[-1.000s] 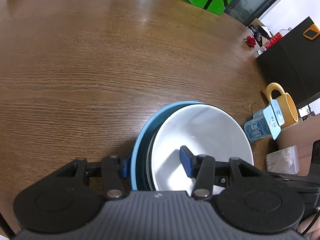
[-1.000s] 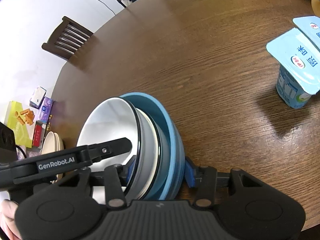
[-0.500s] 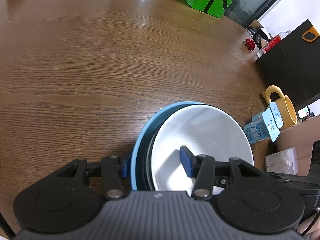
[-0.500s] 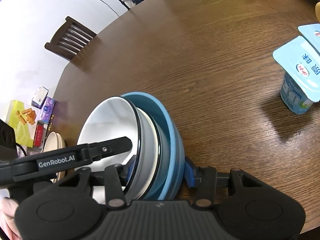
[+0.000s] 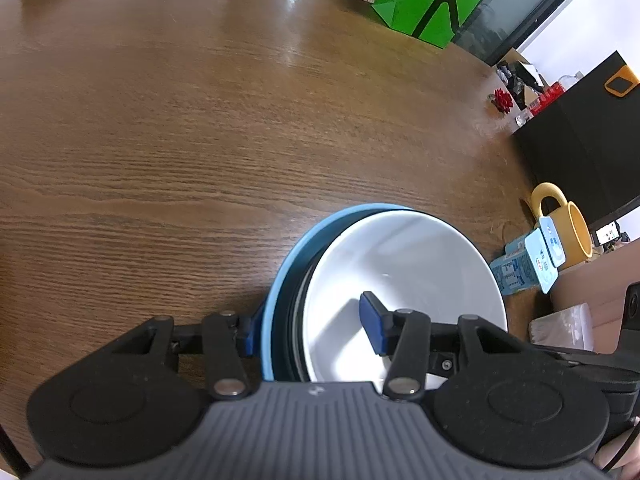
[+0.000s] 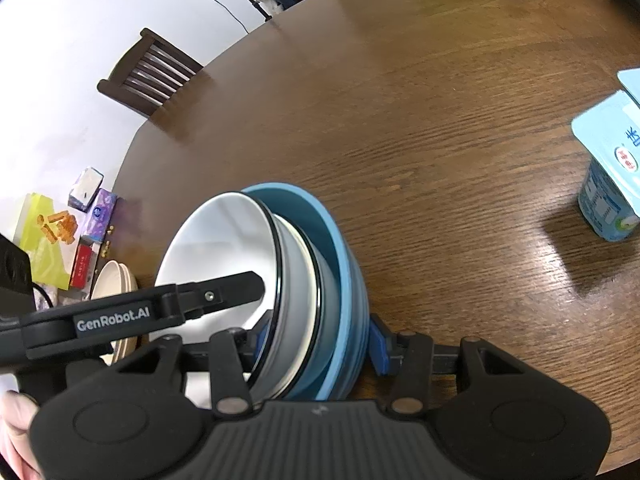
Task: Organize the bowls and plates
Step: 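Lift the stacked bowls and carry them toward the cream plates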
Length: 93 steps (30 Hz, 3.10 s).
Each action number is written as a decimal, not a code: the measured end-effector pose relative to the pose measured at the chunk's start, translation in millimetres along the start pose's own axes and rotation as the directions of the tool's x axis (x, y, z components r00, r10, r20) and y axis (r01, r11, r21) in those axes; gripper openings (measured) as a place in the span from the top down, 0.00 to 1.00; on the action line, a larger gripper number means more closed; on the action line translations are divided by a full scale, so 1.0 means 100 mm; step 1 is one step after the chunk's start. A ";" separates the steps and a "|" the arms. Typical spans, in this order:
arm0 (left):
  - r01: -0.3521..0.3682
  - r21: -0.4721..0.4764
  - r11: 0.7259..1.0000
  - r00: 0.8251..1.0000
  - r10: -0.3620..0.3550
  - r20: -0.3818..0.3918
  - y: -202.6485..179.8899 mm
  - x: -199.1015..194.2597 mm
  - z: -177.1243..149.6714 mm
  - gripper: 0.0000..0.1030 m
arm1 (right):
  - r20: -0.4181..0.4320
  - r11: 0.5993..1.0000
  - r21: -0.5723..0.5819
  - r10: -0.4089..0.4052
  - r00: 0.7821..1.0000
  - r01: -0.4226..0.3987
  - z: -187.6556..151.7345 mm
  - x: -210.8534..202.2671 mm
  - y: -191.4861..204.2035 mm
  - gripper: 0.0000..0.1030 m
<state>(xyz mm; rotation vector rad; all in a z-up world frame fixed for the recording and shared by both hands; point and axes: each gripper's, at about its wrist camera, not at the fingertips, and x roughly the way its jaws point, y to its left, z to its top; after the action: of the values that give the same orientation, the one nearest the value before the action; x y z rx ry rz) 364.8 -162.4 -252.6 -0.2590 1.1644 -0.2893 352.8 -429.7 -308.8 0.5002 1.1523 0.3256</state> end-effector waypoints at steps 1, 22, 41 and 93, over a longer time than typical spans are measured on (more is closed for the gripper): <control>0.000 0.000 1.000 1.000 0.000 0.003 0.01 -0.01 0.01 0.53 | 0.002 1.000 -0.003 0.001 1.000 -0.001 0.00 0.00 0.01 0.55; -0.010 -0.035 0.999 0.998 0.011 0.055 0.32 -0.32 0.11 0.53 | 0.003 0.998 -0.062 0.020 1.000 -0.019 0.10 0.01 0.44 0.55; -0.034 -0.084 0.996 0.994 0.043 0.099 0.73 -0.68 0.10 0.53 | -0.014 0.991 -0.124 0.046 0.999 -0.047 0.12 0.15 0.93 0.55; -0.101 -0.221 0.970 0.974 0.142 0.179 1.63 -1.44 -0.06 0.53 | -0.094 0.956 -0.255 0.128 0.987 -0.148 0.02 0.51 1.92 0.55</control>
<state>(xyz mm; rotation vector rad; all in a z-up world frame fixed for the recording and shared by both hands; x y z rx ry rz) 321.2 40.4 -187.8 -0.3910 1.0132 -0.0302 375.4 -243.0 -245.8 0.3379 1.1302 0.6139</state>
